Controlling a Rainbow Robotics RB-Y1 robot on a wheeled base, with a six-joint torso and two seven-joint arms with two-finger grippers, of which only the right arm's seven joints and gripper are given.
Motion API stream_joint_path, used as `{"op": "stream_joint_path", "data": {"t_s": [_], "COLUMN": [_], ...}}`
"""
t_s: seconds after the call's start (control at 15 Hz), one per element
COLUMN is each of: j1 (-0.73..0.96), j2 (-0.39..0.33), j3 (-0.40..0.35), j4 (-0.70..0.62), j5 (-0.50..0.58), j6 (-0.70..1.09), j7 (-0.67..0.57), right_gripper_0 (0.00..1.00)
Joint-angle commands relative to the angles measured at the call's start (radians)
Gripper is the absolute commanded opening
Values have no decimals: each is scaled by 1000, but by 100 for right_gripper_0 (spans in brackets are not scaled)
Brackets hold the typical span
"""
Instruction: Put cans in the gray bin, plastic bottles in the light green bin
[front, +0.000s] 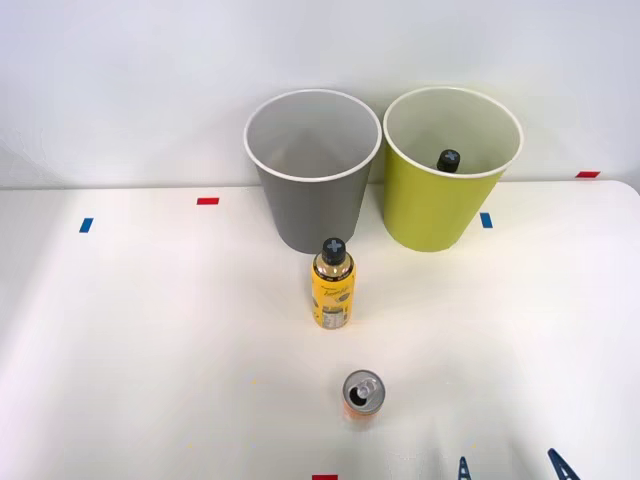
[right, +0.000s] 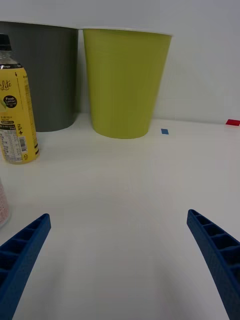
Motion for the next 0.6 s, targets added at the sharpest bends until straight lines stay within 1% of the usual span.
{"op": "stream_joint_path", "data": {"t_s": [0.07, 0.2, 0.6], "j1": [-1, -1, -3], "j2": [1, 1, 1], "j3": [-3, 1, -3], "j4": [0, 0, 0], "j5": [4, 27, 25], "j6": [2, 1, 2], "j7": [13, 29, 39], "right_gripper_0": [94, 94, 94]}}
